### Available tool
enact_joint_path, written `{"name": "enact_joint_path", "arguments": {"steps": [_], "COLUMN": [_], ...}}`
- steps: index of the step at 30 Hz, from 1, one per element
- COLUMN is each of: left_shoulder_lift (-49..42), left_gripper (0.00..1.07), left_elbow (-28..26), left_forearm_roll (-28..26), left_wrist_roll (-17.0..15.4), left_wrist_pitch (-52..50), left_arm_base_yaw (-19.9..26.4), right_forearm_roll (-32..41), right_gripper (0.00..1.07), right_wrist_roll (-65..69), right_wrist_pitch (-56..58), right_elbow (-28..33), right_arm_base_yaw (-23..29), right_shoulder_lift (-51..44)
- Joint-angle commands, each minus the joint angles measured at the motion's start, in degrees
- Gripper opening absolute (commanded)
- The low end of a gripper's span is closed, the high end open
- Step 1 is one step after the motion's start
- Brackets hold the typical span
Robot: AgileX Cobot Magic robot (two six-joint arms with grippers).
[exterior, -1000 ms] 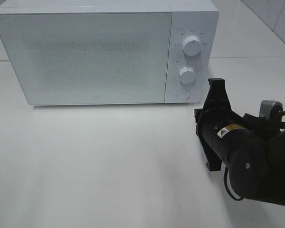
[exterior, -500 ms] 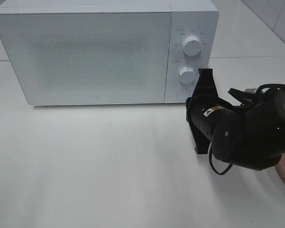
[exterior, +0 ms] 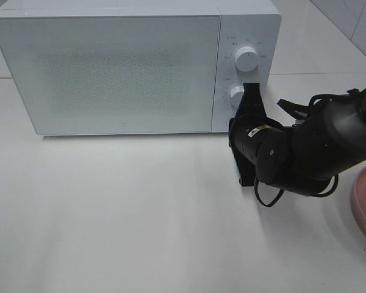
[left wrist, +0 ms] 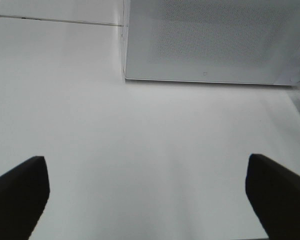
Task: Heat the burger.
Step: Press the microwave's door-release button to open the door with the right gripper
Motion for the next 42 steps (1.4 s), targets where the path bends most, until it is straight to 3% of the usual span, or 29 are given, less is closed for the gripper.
{"name": "enact_joint_path", "arguments": {"steps": [1,12,42], "left_shoulder_lift": [-1.03,-1.03,-1.03], "left_gripper": [1.00,1.00,1.00], "left_elbow": [0.29,0.29,0.29], "left_forearm_roll": [0.00,0.00,0.00], "left_wrist_roll": [0.06,0.06,0.06], "left_wrist_pitch": [-0.57,-0.57,-0.57], "left_arm_base_yaw": [0.17,0.17,0.17], "right_forearm_roll": [-0.86,-2.41,-3.61], "right_gripper": [0.00,0.00,0.00], "right_wrist_roll": [0.46,0.74,0.46], "right_wrist_pitch": [0.23,0.63,-0.34], "right_elbow": [-2.06,-5.39,-7.16], "right_arm_base_yaw": [-1.43,-2.69,-4.01], "right_shoulder_lift": [1.15,3.90,6.42]}}
